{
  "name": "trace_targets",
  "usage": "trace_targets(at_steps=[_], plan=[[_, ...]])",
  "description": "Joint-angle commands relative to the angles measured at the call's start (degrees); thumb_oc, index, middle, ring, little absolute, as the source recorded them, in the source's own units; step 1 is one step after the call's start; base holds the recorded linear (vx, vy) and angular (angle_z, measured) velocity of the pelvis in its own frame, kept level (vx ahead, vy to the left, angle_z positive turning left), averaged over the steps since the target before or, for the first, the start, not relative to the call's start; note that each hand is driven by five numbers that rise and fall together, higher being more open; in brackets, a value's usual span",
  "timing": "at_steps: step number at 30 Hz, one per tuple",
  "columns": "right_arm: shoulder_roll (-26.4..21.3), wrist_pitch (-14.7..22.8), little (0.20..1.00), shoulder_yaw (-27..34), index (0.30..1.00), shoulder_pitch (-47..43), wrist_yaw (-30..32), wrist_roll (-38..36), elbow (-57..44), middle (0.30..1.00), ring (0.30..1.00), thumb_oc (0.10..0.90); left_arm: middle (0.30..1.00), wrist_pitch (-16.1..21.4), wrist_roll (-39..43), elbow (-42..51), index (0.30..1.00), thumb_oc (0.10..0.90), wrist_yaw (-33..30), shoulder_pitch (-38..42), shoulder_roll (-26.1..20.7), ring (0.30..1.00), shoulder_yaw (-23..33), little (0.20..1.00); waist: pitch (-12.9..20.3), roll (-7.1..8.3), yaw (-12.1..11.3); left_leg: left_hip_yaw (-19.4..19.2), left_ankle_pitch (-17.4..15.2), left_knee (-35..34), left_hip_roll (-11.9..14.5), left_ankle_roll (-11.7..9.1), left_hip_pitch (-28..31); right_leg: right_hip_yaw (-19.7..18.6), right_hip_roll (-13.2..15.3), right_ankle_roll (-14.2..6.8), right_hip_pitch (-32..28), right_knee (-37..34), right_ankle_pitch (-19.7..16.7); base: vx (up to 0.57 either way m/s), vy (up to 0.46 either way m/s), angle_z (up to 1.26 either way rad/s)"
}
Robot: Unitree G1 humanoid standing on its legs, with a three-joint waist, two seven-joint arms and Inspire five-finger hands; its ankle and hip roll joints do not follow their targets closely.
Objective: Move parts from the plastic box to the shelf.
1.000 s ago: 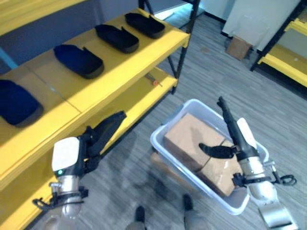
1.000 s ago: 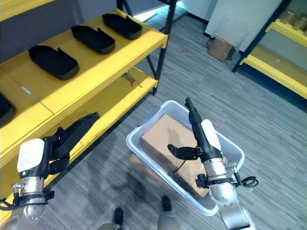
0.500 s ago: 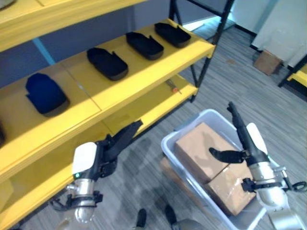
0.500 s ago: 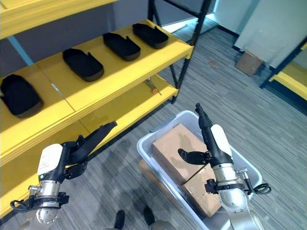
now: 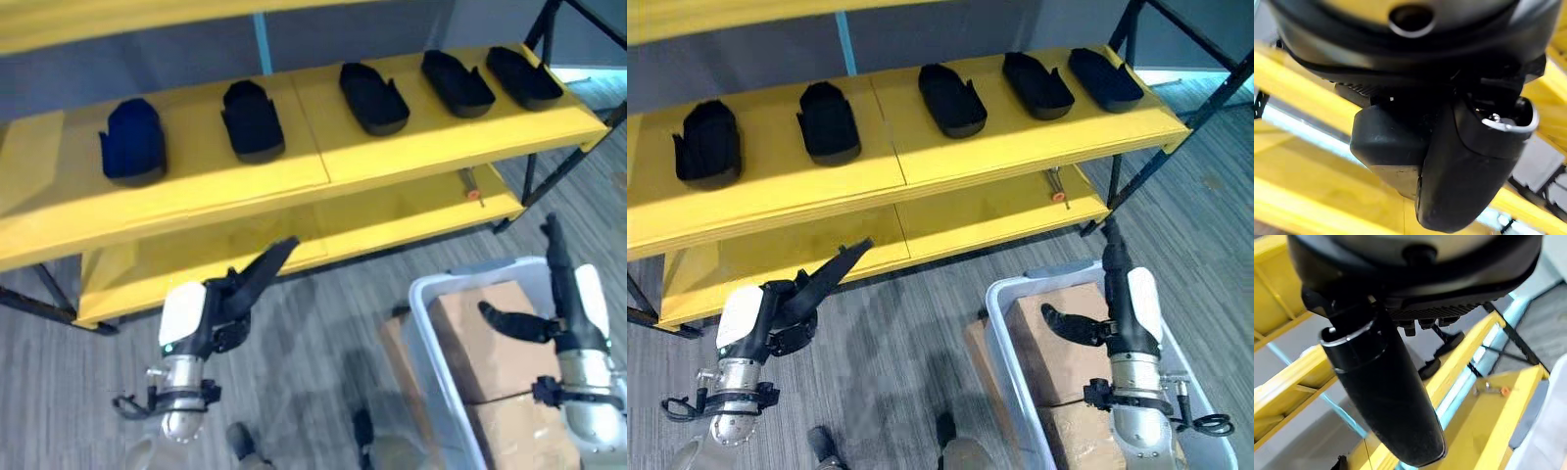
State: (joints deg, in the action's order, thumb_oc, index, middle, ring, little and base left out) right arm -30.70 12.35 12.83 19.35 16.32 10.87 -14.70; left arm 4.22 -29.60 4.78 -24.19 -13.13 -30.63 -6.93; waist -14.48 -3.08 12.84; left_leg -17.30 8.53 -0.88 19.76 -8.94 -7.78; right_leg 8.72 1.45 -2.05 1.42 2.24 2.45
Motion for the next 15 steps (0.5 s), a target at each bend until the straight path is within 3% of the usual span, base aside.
trace_targets(at_steps=[1,4,7,14,15], plan=[[-2.00,5.14,1.000,-0.33,1.000,-2.82,3.36,1.25,-4.80,1.000,1.000,0.900,0.300,5.90,1.28,8.32,0.300,0.400,-4.75,5.08,-3.24,0.300,4.72,0.300,5.95,1.58,1.09,-0.75,2.82,-4.12,-2.47,-0.20,1.12,-6.40,1.34,-2.24,-0.18,3.45,7.66,0.15,0.186,0.23],[-1.60,5.11,1.000,-1.01,1.000,-3.44,3.60,1.32,-5.09,1.000,1.000,0.900,0.300,5.89,1.46,8.32,0.300,0.400,-5.21,4.85,-3.61,0.300,4.77,0.300,6.17,1.88,0.37,-1.19,2.52,-3.99,-3.81,0.17,1.34,-6.52,2.73,-2.93,-1.93,0.85,6.60,0.15,0.173,0.37],[-1.29,4.80,1.000,-2.34,1.000,-4.69,3.19,1.50,-5.12,1.000,1.000,0.900,0.300,5.54,1.51,8.03,0.300,0.400,-5.70,4.32,-4.22,0.300,5.09,0.300,6.53,3.01,-1.02,-1.23,0.20,-1.83,-6.89,1.91,0.21,-6.65,5.91,-4.63,-4.14,-2.43,5.02,0.17,0.196,0.14],[-1.44,3.47,1.000,-4.37,1.000,-8.62,2.67,2.67,-4.88,1.000,1.000,0.900,0.300,5.10,0.96,8.52,0.300,0.400,-6.10,5.22,-6.29,0.300,5.71,0.300,7.60,4.20,-2.93,-1.25,-5.34,3.29,-12.15,5.70,-4.08,-7.46,11.74,-7.73,-3.03,-3.91,2.43,0.15,0.220,0.10],[-1.43,3.03,1.000,-5.05,1.000,-10.08,2.70,2.93,-4.39,1.000,1.000,0.900,0.300,4.72,0.68,8.52,0.300,0.400,-6.22,6.49,-6.80,0.300,5.26,0.300,7.83,4.25,-3.14,-0.90,-6.38,3.02,-13.77,6.87,-4.58,-8.62,13.17,-8.46,-1.68,-3.46,0.56,0.18,0.312,-0.02]])
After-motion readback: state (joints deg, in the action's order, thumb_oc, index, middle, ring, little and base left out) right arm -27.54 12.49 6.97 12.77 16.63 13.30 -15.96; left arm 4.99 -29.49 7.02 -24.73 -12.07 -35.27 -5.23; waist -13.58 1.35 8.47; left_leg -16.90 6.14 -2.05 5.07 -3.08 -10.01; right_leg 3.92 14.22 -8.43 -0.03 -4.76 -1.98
